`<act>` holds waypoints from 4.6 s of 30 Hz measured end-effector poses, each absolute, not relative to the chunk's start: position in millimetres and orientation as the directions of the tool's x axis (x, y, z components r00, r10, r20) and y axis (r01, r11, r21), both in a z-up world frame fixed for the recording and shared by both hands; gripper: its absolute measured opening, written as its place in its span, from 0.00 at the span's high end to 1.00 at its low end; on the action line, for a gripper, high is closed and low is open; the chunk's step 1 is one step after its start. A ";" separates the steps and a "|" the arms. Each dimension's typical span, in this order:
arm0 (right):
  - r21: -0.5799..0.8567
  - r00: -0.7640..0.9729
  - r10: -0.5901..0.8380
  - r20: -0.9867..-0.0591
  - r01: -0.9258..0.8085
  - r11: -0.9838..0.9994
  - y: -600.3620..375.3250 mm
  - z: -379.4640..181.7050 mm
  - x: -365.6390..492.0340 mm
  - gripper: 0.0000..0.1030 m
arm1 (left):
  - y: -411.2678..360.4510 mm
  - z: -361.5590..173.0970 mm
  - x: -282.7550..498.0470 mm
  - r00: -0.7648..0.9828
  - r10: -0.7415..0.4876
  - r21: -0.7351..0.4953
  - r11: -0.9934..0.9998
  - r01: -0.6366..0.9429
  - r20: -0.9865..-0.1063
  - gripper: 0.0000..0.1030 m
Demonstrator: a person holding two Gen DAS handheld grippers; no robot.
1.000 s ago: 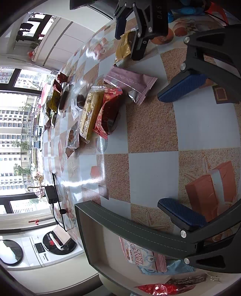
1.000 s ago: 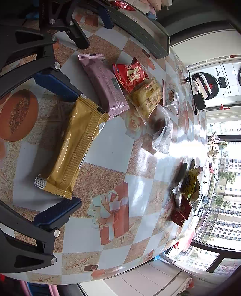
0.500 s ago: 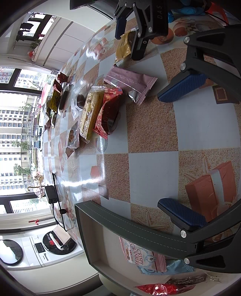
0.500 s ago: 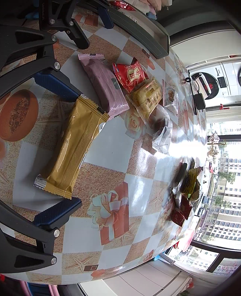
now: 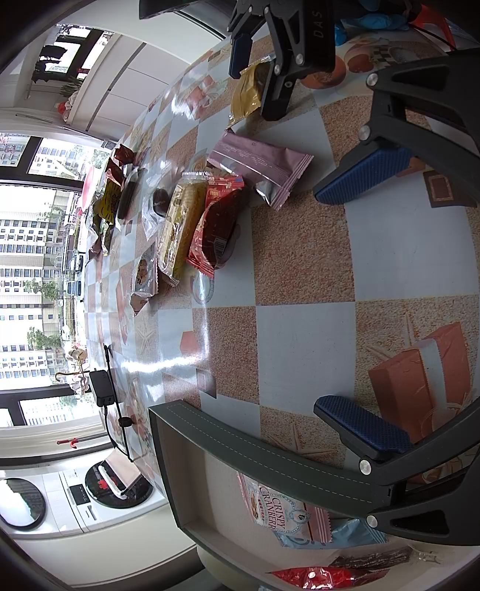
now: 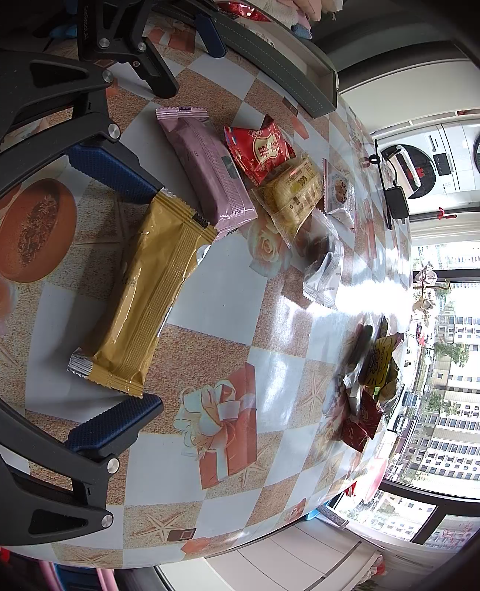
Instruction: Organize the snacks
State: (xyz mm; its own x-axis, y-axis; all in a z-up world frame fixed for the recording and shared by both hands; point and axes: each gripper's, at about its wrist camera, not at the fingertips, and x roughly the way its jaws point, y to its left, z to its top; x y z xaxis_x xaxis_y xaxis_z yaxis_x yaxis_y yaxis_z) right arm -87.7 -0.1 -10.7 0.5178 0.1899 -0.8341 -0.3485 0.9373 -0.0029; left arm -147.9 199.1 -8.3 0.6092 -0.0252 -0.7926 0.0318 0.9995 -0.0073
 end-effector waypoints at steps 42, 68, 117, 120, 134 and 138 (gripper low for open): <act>-0.032 0.370 0.215 -0.904 -0.561 0.827 -4.2 -8.2 -96.4 0.00 | 199.2 -8.4 -148.7 0.610 -0.024 -0.007 1.000 0.031 -0.792 0.00; 0.050 0.436 0.165 -0.884 -0.263 0.963 -40.3 16.6 -27.6 0.00 | 186.4 14.1 -114.5 0.504 -0.064 -0.054 0.998 0.034 -0.861 0.00; 0.174 0.333 0.248 -0.910 -0.234 0.956 -54.1 18.8 -111.9 0.00 | 152.4 7.1 -141.4 0.425 -0.031 0.029 0.991 0.134 -0.904 0.24; 0.107 0.341 0.187 -0.921 -0.242 0.964 -49.5 18.1 -128.2 0.00 | 150.0 6.4 -142.5 0.445 -0.034 0.027 0.991 0.131 -0.895 0.22; 0.030 0.322 0.069 -0.944 -0.125 0.992 -63.0 -0.6 -91.4 0.00 | 154.7 0.8 -141.7 0.428 -0.057 -0.007 0.993 0.118 -0.902 0.00; 0.200 0.314 0.212 -0.925 -0.070 0.977 -65.7 13.2 -95.1 0.00 | 154.7 -1.4 -145.8 0.450 -0.059 -0.005 0.993 0.120 -0.891 0.00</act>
